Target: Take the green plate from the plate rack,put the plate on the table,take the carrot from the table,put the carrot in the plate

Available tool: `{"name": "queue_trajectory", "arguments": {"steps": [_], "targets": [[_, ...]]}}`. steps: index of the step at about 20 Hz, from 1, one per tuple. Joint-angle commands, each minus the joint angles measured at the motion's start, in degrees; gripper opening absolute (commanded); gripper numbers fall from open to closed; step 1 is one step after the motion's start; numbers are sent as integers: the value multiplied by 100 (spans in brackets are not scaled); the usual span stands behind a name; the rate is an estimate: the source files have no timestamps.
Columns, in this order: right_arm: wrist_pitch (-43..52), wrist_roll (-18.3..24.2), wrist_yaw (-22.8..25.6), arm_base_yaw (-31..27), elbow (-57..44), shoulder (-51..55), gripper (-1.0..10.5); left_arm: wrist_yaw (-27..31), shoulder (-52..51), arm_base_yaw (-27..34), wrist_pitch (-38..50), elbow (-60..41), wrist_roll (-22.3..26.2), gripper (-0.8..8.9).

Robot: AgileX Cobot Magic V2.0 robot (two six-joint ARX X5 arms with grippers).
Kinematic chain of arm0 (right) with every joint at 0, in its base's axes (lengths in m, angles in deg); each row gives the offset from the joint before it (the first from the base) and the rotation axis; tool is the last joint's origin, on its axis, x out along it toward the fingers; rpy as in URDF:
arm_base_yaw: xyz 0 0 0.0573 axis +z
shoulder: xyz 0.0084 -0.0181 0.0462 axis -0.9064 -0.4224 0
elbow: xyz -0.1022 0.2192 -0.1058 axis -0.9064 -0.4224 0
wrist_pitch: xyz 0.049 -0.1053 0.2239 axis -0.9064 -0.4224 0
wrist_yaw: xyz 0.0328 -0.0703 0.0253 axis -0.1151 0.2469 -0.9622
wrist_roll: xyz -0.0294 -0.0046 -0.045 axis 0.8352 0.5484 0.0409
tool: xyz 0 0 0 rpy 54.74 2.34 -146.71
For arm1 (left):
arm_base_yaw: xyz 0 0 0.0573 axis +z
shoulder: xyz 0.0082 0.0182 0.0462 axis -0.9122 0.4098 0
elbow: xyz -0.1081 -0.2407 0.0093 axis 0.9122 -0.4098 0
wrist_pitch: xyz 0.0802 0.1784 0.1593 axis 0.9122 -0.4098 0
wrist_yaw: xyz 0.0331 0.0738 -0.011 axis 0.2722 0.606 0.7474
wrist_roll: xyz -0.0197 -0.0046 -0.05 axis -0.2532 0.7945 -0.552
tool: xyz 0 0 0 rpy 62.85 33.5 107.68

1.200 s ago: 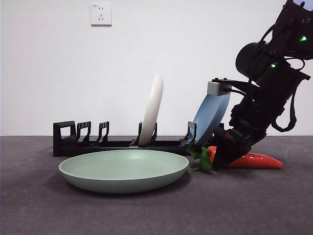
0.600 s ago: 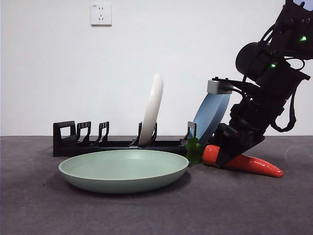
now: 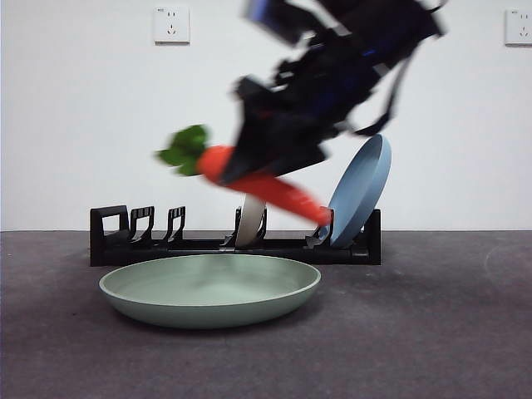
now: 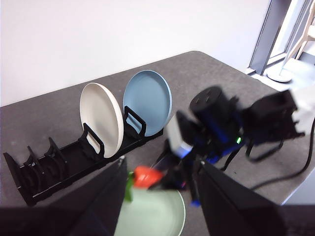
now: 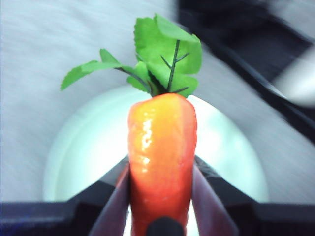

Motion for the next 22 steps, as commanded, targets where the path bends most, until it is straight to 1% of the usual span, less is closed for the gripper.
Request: {"name": "queue_trajectory", "arguments": {"steps": [1,3,5,12,13,14,15,16,17,18,20,22], "targets": [[575,-286,199,216,-37,-433,-13,2,-13,-11,-35,-9,-17,233],[918,-372,295,295,-37,-859,-13,2,-13,-11,-90,-9,-17,233],[999,-387,422,293,-37,-1161,-13,2,-13,-11,-210,-9,-20,233],[1054,-389,365,291,-37,-1613,-12,2,-13,-11,-319,-9,-22,233],[1051,-389,365,291,-37,-1659,11,2,-13,-11,-328,-9,-24,233],[1038,-389,363,291,-37,-1681,68,2,-13,-11,-348,-9,-39,233],[1036,-387,372,293,-37,-1681,152,0,-13,-11,-365,-9,-42,233],[1054,-389,372,299,-35,-1679,263,2,-13,-11,-387,-9,-42,233],[1058,-391,378,299,-35,-1674,336,2,-13,-11,-398,-9,-39,233],[1056,-391,385,297,-35,-1663,382,2,-13,-11,-407,-9,-42,233],[1040,-420,415,299,-33,-1550,441,2,-13,-11,-448,-9,-42,233],[979,-431,424,315,-33,-1285,451,2,-13,-11,-472,-9,-39,233]]}}
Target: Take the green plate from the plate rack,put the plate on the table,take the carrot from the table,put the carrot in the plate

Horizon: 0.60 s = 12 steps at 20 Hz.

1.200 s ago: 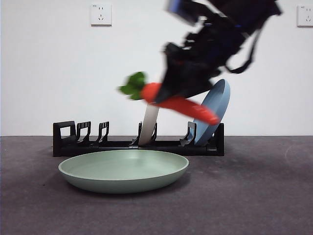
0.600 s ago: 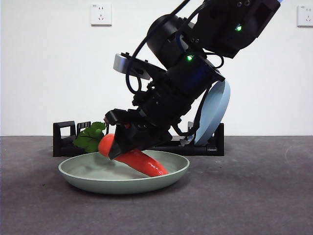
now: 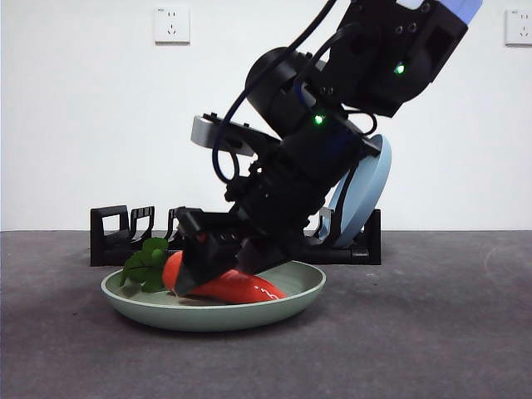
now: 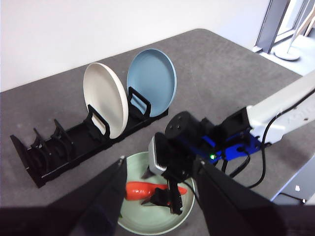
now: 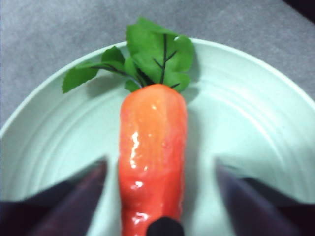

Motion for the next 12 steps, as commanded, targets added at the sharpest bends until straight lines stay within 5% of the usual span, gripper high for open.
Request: {"name": "queue_trajectory", "arguments": {"steps": [1,5,12], "targets": [[-31,-63,39,42,-31,428,451,7,-13,-11,15,-9,-35,233],[-975,-378,142,48,-31,1613,446,7,-13,-11,11,-9,-7,234],[-4616,-1071,98,55,-31,4140,438,4,-13,-11,-468,-9,26,220]]}}
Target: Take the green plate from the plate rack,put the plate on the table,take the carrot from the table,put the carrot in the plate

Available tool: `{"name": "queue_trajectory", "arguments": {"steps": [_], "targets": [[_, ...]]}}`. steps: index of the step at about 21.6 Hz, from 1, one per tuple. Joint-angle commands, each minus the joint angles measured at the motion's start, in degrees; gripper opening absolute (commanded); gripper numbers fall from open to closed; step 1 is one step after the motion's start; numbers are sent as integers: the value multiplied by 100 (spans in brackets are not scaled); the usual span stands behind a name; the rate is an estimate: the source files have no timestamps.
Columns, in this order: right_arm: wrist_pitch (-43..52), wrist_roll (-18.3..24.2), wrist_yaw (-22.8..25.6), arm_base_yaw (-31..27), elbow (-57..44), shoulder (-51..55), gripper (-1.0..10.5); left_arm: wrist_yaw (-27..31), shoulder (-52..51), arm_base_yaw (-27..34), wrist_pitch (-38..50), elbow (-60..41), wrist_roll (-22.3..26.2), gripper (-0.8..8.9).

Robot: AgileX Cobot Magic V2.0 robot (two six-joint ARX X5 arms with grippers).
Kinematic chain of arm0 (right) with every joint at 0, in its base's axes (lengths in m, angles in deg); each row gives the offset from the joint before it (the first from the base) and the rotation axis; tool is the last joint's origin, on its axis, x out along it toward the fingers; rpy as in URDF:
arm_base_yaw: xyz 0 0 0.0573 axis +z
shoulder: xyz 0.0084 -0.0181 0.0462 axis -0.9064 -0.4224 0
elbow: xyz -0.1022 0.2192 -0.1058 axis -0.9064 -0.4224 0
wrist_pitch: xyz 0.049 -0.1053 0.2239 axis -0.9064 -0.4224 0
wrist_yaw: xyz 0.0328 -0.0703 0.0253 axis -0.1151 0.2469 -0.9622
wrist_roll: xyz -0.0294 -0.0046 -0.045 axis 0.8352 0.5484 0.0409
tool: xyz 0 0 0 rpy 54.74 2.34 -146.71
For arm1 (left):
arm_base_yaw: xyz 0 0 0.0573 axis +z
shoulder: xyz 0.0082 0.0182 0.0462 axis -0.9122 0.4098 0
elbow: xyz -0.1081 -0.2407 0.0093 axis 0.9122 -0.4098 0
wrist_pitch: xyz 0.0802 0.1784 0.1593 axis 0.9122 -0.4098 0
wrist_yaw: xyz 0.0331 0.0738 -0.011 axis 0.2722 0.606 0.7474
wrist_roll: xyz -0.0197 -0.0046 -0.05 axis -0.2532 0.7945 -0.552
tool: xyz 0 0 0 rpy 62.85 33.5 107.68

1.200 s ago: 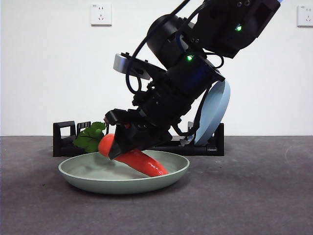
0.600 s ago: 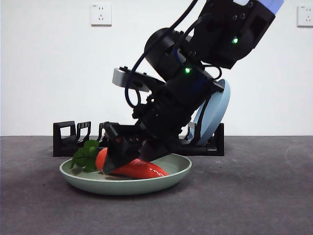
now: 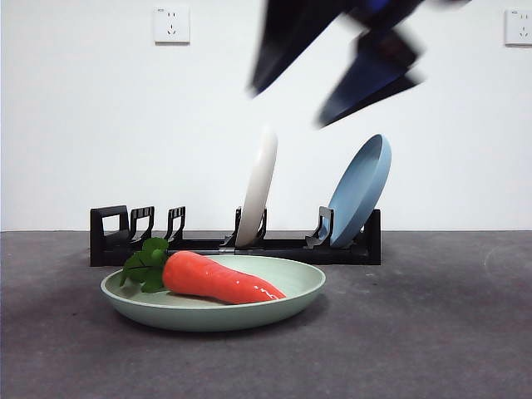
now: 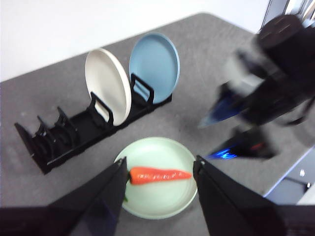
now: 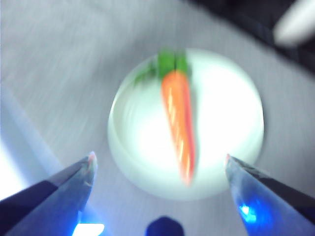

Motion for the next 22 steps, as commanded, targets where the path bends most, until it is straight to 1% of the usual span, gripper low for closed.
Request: {"name": "queue_trajectory", "arguments": {"steps": [1,4,6,7,8,9,10,11,12,19,22], "targets": [[-1110,-201,-9,15,-28,702,437,2,-13,-11,-175,-9,22,220],[-2151,-400,-4,13,-28,1541,436,-28,-13,-11,-420,-9,13,219],[-2566,-457,-4,13,-28,1904,406,-39,-13,-11,-553,-9,0,215],[-2736,-459,-4,13,-28,2065,324,-37,-13,-11,-632,-9,0,212],[-2848,-459,-4,13,-28,2177,232,-37,-13,-11,-684,-9,0,184],[-2935,-459,-4,13,-28,2282,124,-37,-13,-11,-741,-9,0,120],[-3010,-457,-4,13,-28,2404,-8,-33,-13,-11,-796,-9,-2,14],[-3040,-457,-4,13,-28,2487,-12,-31,-13,-11,-820,-9,-7,-19],[-3060,-457,-7,13,-28,2562,-8,-33,-13,-11,-837,-9,-7,-7],[-3051,-487,17,13,-28,2815,2,-17,-13,-11,-857,-9,-2,-4],[-3058,-586,17,13,-28,2813,2,-15,-13,-11,-890,-9,-2,-4]]}}
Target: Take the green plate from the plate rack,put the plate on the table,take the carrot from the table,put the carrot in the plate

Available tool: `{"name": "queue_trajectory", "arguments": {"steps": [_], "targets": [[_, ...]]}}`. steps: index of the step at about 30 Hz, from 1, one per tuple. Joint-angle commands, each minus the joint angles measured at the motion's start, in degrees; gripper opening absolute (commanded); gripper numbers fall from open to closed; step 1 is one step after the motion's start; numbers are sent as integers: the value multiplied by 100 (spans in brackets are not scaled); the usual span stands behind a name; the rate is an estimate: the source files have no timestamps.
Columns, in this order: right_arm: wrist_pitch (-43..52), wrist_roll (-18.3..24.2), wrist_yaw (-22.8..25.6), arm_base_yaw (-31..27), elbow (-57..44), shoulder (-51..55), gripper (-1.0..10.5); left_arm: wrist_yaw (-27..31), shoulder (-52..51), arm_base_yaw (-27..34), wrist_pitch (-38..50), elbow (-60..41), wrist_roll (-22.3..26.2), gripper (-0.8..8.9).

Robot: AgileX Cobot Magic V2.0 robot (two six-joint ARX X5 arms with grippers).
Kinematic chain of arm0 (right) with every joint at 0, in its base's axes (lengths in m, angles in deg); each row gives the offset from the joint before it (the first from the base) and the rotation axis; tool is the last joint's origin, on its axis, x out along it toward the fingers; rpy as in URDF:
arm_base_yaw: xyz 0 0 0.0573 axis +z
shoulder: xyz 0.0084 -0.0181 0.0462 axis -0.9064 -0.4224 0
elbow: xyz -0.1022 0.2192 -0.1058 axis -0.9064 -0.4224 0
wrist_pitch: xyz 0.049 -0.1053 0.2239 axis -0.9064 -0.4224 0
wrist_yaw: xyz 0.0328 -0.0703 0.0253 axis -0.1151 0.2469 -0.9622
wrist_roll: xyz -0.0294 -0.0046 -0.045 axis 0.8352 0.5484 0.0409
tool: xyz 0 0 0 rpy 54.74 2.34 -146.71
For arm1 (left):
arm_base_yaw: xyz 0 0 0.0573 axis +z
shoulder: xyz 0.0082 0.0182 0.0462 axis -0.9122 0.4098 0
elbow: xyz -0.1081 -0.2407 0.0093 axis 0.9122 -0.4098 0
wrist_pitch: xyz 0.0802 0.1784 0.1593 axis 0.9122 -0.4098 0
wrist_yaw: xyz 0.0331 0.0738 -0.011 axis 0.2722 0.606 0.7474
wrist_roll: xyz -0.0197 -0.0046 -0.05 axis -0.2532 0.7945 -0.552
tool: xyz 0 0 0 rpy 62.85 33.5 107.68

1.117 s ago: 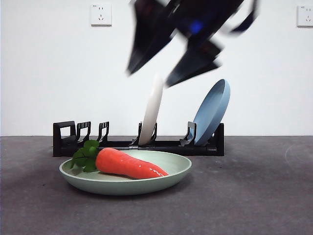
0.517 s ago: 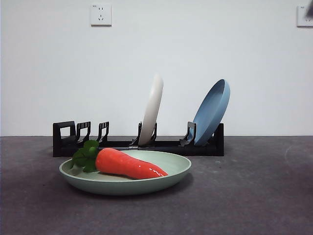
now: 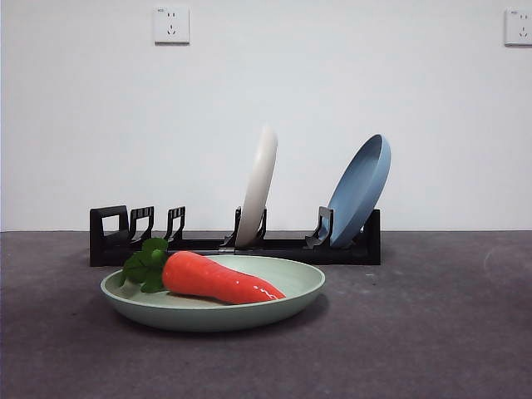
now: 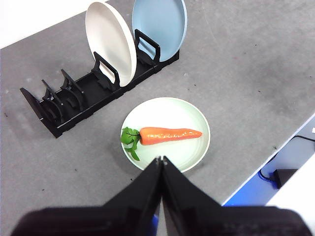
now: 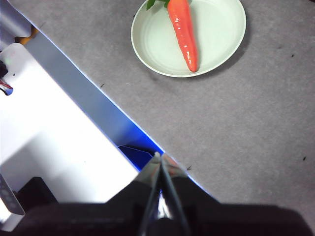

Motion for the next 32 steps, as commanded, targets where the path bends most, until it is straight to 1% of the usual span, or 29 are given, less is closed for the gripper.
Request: {"name": "queue_trajectory", "arguments": {"steps": [1,18,21,23,24,26,27,29,31,32], "targets": [[24,-120,15,13,-28,-2,2,20,-13,-11,-15,-9,-2,-4],[22,-120,15,13,-28,-2,2,22,-13,-15,-11,-9,-2,-4],[22,-120,15,13,-28,-2,2,190,-24,35,81,-9,332,-4],[24,-120,15,13,-28,-2,2,468,-63,232,501,-37,634,-4],[22,-120,15,13,-28,-2,2,577,-114,461,944,-81,953,-4],[22,-120,15,13,-28,-2,2,479,-240,916,1746,-212,1512,-4],[22,-120,15,13,-28,-2,2,234,-354,1274,2319,-352,1838,-4],[22,-120,15,13,-28,-2,2,-352,-584,1851,3161,-671,2170,-4],[22,-120,15,13,-28,-2,2,-1097,-942,2531,4089,-1191,2312,-4],[22,-120,15,13,-28,-2,2,-1338,-1110,2806,4472,-1462,2330,-4]]}}
